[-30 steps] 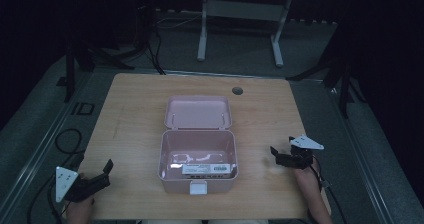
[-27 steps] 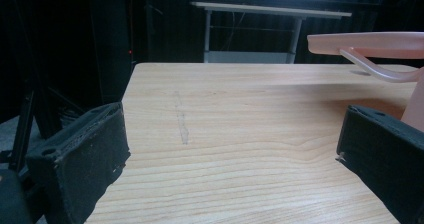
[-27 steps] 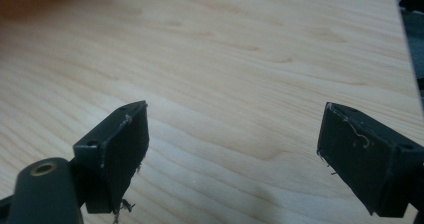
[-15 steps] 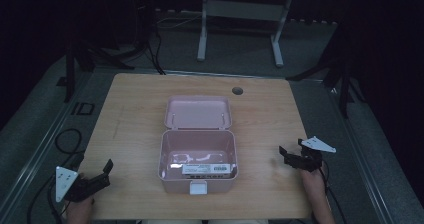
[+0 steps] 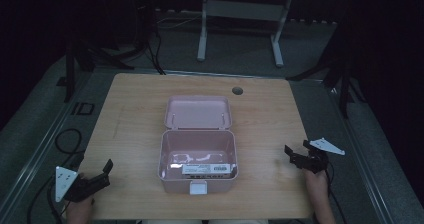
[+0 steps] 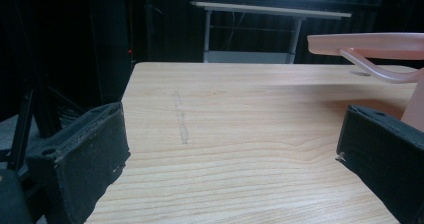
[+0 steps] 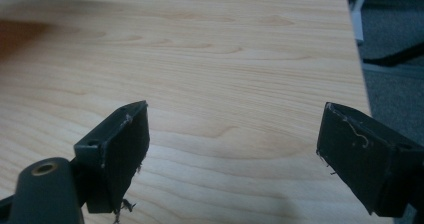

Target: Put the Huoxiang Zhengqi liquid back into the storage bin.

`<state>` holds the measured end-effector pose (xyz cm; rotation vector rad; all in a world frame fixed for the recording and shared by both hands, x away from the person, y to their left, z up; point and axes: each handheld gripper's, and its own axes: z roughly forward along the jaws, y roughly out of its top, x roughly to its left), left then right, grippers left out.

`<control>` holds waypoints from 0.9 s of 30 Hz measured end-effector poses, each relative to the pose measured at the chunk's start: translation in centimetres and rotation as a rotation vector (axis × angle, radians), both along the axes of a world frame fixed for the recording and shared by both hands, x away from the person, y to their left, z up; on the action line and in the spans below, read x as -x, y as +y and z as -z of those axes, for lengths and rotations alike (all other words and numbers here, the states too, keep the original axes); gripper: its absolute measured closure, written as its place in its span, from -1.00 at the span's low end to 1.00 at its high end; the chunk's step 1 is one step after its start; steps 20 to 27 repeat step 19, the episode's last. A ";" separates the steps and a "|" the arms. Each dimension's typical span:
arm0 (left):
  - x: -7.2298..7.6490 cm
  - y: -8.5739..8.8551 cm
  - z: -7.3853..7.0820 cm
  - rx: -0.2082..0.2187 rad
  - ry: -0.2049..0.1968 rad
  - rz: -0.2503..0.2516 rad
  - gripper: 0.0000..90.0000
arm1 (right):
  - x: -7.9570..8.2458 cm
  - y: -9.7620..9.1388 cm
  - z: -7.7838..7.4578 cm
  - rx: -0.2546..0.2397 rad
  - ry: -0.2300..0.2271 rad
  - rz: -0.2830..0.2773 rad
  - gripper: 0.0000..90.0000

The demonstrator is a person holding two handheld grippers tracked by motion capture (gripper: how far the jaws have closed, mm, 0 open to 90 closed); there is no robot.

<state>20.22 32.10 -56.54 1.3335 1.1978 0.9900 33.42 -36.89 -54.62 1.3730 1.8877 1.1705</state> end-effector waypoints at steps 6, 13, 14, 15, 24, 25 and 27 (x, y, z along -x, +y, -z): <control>0.0 0.0 0.0 0.002 0.000 -0.002 -0.99 | -0.1 -0.7 0.2 -0.038 0.010 0.034 -0.71; 0.0 0.0 0.0 0.005 -0.001 -0.001 -0.99 | -0.1 -0.7 0.3 -0.034 0.020 0.032 -0.71; 0.0 0.0 0.0 0.005 -0.001 0.000 -0.99 | -0.2 -0.7 0.3 -0.028 0.020 0.031 -0.71; 0.0 0.0 0.0 0.005 -0.001 0.000 -0.99 | -0.2 -0.7 0.3 -0.027 0.024 0.028 -0.71; 0.0 0.0 0.0 0.004 -0.001 0.000 -0.99 | -0.3 -0.6 0.4 -0.020 0.028 0.025 -0.71; 0.0 0.0 0.0 0.004 -0.001 0.000 -0.99 | -0.3 -0.6 0.4 -0.020 0.028 0.025 -0.71; 0.0 0.0 0.0 0.004 -0.001 0.000 -0.99 | -0.3 -0.6 0.4 -0.020 0.028 0.025 -0.71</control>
